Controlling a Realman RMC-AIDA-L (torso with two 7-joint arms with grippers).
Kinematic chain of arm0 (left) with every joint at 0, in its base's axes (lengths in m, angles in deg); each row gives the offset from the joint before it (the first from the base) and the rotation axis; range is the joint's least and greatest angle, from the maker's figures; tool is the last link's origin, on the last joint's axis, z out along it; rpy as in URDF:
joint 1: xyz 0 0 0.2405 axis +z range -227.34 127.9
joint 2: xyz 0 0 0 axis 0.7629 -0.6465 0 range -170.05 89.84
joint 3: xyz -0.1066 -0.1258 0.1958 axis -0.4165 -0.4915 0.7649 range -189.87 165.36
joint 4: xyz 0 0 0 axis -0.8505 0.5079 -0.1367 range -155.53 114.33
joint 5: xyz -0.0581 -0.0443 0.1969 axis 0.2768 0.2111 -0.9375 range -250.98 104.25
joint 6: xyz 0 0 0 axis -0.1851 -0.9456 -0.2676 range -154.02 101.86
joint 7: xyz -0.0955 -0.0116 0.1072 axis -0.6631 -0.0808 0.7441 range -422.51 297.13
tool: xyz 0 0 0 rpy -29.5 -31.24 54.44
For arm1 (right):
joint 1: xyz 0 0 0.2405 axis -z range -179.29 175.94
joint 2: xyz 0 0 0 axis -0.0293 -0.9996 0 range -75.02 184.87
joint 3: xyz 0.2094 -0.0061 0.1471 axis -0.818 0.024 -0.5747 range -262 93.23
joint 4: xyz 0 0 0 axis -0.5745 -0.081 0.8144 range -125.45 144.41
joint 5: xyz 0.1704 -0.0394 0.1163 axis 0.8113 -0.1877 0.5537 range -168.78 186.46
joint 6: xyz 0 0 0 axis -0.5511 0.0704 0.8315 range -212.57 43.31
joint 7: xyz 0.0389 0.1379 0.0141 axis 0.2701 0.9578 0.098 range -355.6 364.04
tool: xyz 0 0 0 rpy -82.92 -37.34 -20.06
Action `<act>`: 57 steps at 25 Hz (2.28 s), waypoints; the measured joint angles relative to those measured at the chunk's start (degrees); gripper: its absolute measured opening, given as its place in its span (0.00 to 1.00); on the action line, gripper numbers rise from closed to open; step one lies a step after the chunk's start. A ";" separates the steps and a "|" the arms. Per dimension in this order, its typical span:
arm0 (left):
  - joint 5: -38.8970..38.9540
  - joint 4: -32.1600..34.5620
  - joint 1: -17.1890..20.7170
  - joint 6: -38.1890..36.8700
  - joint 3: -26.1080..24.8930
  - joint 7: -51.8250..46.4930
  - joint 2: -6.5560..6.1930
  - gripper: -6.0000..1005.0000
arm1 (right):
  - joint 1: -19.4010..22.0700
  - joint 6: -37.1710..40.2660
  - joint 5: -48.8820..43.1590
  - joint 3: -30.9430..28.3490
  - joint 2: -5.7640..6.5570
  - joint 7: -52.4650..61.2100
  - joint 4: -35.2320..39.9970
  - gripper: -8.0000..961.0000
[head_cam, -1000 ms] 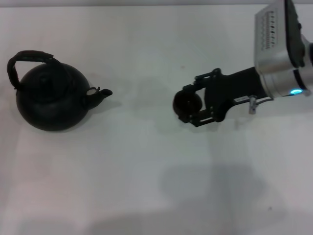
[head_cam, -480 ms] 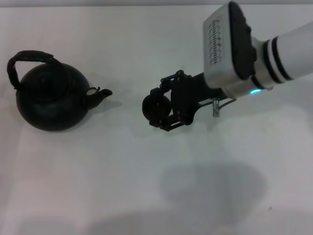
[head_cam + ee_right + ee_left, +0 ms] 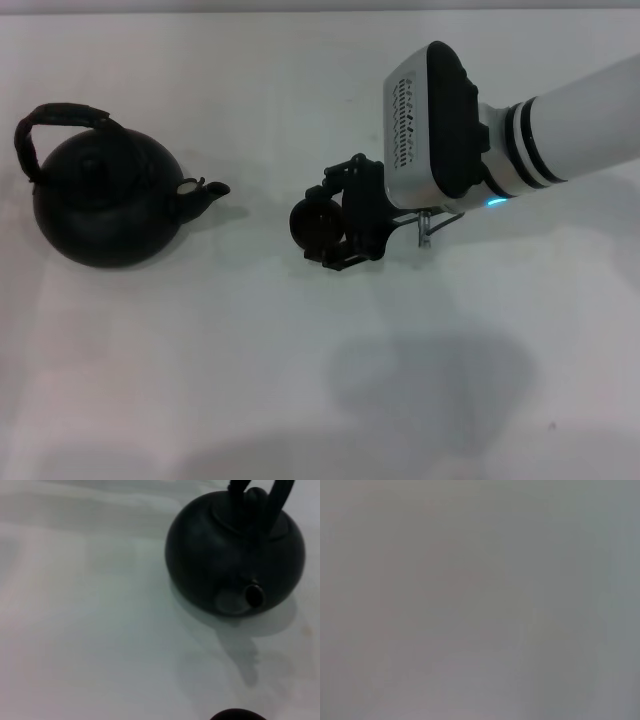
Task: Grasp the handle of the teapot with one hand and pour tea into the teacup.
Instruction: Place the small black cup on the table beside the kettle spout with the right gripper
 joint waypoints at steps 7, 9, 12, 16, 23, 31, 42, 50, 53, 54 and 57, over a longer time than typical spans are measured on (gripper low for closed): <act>0.00 0.00 0.00 -0.01 0.00 0.00 0.00 0.71 | 0.39 2.47 0.23 0.95 -0.01 -0.30 -0.62 0.81; 0.00 0.00 0.00 -0.01 -0.01 0.00 0.00 0.71 | 0.15 2.54 0.26 1.28 0.00 -0.31 -1.42 0.81; 0.00 0.00 0.00 -0.01 0.00 0.00 0.05 0.71 | 0.06 2.61 0.30 1.81 0.00 -0.29 -2.21 0.82; 0.00 0.01 0.00 -0.01 0.06 0.00 0.09 0.71 | 0.06 2.75 0.65 1.99 0.00 -0.03 -2.82 0.82; 0.00 0.01 0.00 0.00 0.74 0.00 0.14 0.71 | 0.40 2.75 1.46 1.92 0.08 -0.19 -3.19 0.83; 0.00 0.00 0.08 -0.55 0.79 0.00 0.18 0.71 | 0.51 2.84 2.08 1.77 0.09 -0.32 -3.22 0.83; 0.00 -0.09 0.71 -1.67 0.79 0.01 0.14 0.71 | 1.30 2.31 3.52 -0.07 0.39 -0.54 -0.78 0.88; 0.00 -0.15 1.08 -4.01 1.36 0.09 0.18 0.71 | 3.81 -4.60 3.61 -6.59 0.62 -1.72 2.40 0.88; 0.01 -0.37 1.15 -4.35 3.06 0.09 0.18 0.71 | 5.33 -7.20 4.12 -8.78 0.62 -2.24 4.29 0.88; 0.01 -0.53 1.11 -4.53 4.04 0.09 0.17 0.71 | 5.85 -7.77 4.53 -9.38 0.62 -2.70 4.88 0.88; 0.02 -0.99 0.69 -5.40 7.76 0.02 0.16 0.71 | 7.23 -9.32 5.97 -11.08 0.69 -4.29 5.92 0.88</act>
